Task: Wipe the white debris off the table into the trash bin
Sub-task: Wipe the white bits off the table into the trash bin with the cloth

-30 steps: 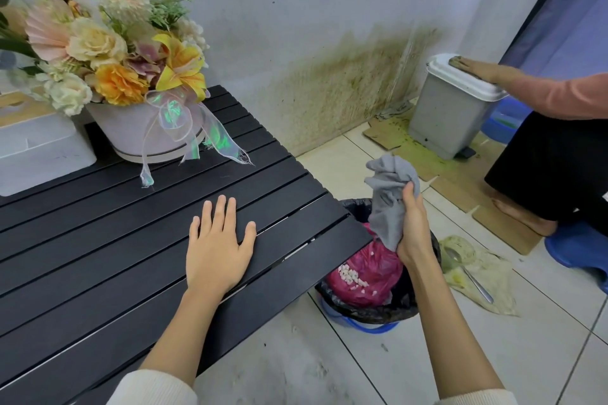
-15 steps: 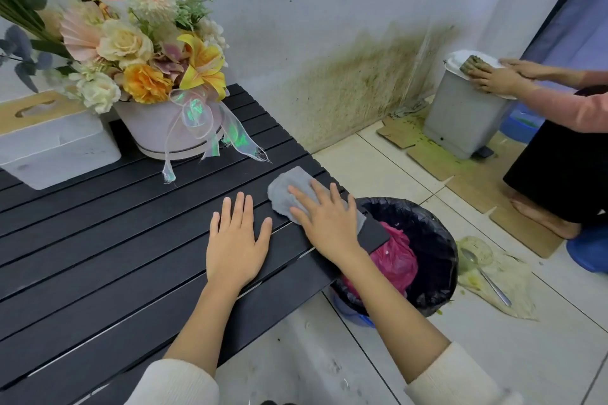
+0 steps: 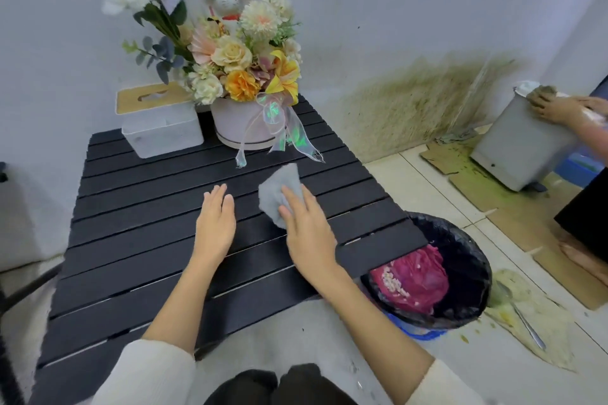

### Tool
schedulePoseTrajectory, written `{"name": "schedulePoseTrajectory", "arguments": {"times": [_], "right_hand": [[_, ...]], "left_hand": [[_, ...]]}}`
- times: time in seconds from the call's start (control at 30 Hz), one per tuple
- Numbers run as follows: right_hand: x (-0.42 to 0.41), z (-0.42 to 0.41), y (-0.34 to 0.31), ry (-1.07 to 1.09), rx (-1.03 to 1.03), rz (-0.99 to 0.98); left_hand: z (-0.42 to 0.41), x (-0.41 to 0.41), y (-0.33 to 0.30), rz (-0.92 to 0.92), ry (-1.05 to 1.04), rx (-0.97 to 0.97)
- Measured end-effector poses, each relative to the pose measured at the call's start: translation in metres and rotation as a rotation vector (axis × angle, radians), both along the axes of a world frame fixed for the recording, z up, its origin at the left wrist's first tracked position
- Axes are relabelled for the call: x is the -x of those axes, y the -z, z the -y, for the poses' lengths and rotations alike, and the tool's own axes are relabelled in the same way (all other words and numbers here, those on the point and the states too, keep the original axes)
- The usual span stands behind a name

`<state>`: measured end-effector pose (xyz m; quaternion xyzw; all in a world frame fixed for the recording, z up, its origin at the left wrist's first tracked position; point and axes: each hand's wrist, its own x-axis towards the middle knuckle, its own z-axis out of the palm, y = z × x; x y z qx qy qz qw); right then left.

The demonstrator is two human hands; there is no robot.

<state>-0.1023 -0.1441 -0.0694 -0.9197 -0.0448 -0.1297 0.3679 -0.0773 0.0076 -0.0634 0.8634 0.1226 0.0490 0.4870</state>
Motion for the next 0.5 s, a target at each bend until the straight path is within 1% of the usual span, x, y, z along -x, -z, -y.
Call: {"name": "schedulePoseTrajectory", "arguments": {"times": [0.07, 0.13, 0.2, 0.23, 0.33, 0.5], "right_hand": [[0.007, -0.061, 0.008, -0.135, 0.088, -0.032], [0.009, -0.108, 0.023, -0.261, 0.243, -0.124], [0.004, -0.130, 0.039, -0.354, 0.427, -0.149], [-0.004, -0.131, 0.044, -0.365, 0.472, -0.148], [-0.045, -0.111, 0.045, -0.320, 0.485, -0.148], [-0.114, -0.022, 0.030, -0.058, 0.495, -0.236]], "left_hand": [[-0.035, 0.020, 0.000, 0.017, -0.114, -0.003], [-0.062, 0.038, 0.004, 0.025, -0.192, -0.010], [-0.076, 0.046, 0.009, 0.040, -0.217, -0.016], [-0.077, 0.046, 0.011, 0.049, -0.202, -0.019], [-0.064, 0.038, 0.019, 0.070, -0.052, -0.077], [-0.016, 0.008, 0.029, 0.073, 0.214, -0.210]]}}
